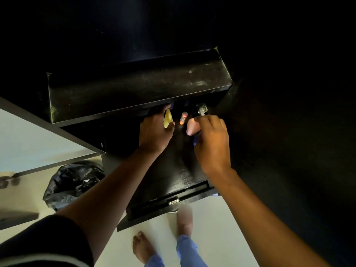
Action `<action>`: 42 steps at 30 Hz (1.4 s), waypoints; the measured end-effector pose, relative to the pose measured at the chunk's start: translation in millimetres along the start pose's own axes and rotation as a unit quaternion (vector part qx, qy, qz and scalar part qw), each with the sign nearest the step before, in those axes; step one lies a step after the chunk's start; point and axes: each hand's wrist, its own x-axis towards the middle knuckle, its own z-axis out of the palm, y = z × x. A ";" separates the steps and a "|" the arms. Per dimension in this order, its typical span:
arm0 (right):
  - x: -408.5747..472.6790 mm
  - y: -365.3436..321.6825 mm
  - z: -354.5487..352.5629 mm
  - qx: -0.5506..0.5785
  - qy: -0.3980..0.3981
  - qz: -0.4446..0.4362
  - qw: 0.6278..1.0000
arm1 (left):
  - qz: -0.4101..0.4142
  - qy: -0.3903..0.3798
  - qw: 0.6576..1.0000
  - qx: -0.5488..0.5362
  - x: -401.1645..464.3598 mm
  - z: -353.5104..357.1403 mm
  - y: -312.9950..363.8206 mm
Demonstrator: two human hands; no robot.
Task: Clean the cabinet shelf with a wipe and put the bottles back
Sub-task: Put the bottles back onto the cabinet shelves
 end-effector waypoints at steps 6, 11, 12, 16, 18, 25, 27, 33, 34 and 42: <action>4.6 -4.2 -6.3 0.005 0.014 -0.013 1.000 | -0.002 -0.009 1.000 0.012 3.9 1.2 -0.4; 38.6 -13.4 -4.4 -0.046 -0.087 -0.004 0.995 | -0.001 -0.023 0.999 0.036 8.3 2.4 3.7; 47.6 -16.2 -3.4 -0.062 -0.126 0.006 0.990 | -0.002 -0.028 0.999 0.039 9.5 2.4 4.7; 74.0 -28.7 -2.5 -0.136 -0.255 0.033 0.957 | -0.009 -0.055 0.998 0.037 13.7 3.6 6.1; 80.4 -31.4 0.1 -0.168 -0.295 0.036 0.940 | -0.011 -0.062 0.997 0.033 14.9 4.8 5.7; 87.4 -27.3 10.9 -0.203 -0.316 0.032 0.926 | -0.014 -0.071 0.997 0.035 17.5 5.8 2.3; 87.4 -26.7 12.7 -0.209 -0.311 0.029 0.927 | -0.010 -0.069 0.997 0.020 16.2 5.8 0.5; 85.5 -27.3 11.6 -0.194 -0.295 0.022 0.935 | -0.005 -0.058 0.998 -0.008 10.5 0.3 -4.4; 84.1 -28.8 7.7 -0.187 -0.285 0.022 0.940 | -0.004 -0.057 0.998 -0.013 8.1 -2.9 -4.3; 48.0 -51.6 -43.3 -0.081 -0.210 0.023 0.974 | 0.019 -0.031 0.998 -0.043 -35.9 -66.6 17.4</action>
